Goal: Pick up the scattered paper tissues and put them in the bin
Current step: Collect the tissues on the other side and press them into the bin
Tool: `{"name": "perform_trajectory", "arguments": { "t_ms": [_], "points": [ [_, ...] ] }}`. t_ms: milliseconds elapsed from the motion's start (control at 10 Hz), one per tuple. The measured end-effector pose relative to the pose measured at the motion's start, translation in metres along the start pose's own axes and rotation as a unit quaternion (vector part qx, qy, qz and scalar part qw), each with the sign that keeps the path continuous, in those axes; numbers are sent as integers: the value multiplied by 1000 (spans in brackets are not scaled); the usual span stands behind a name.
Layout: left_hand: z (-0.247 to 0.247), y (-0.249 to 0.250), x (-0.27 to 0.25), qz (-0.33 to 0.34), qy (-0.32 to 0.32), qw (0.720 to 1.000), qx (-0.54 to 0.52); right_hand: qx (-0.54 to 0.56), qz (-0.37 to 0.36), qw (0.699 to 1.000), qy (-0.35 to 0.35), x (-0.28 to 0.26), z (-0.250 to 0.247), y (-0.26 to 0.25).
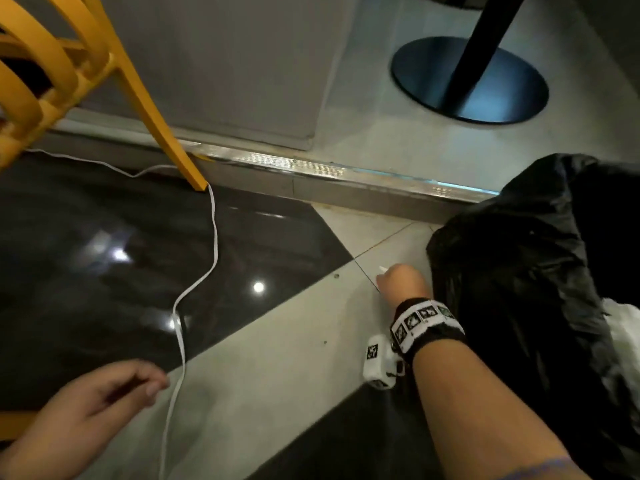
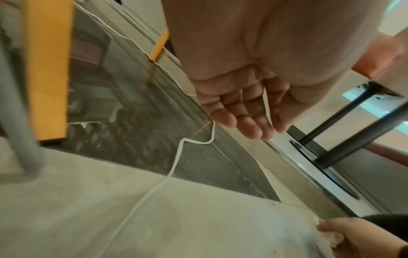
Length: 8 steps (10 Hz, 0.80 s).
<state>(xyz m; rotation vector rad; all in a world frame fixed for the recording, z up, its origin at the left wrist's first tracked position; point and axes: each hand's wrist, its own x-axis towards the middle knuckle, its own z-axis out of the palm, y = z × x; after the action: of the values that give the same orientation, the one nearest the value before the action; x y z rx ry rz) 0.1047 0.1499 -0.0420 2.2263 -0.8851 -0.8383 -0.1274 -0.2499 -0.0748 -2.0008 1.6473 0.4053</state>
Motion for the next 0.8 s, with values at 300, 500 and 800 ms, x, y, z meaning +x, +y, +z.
{"name": "perform_trajectory", "arguments": {
  "t_ms": [300, 500, 800],
  "points": [
    [45, 107, 23, 79, -103, 992, 6, -20, -118, 992, -39, -126, 111, 76],
    [60, 110, 39, 103, -139, 985, 18, -6, -115, 990, -80, -131, 93, 81],
    [120, 127, 82, 153, -146, 975, 74, 209, -311, 828, 416, -227, -141, -5]
  ]
}}
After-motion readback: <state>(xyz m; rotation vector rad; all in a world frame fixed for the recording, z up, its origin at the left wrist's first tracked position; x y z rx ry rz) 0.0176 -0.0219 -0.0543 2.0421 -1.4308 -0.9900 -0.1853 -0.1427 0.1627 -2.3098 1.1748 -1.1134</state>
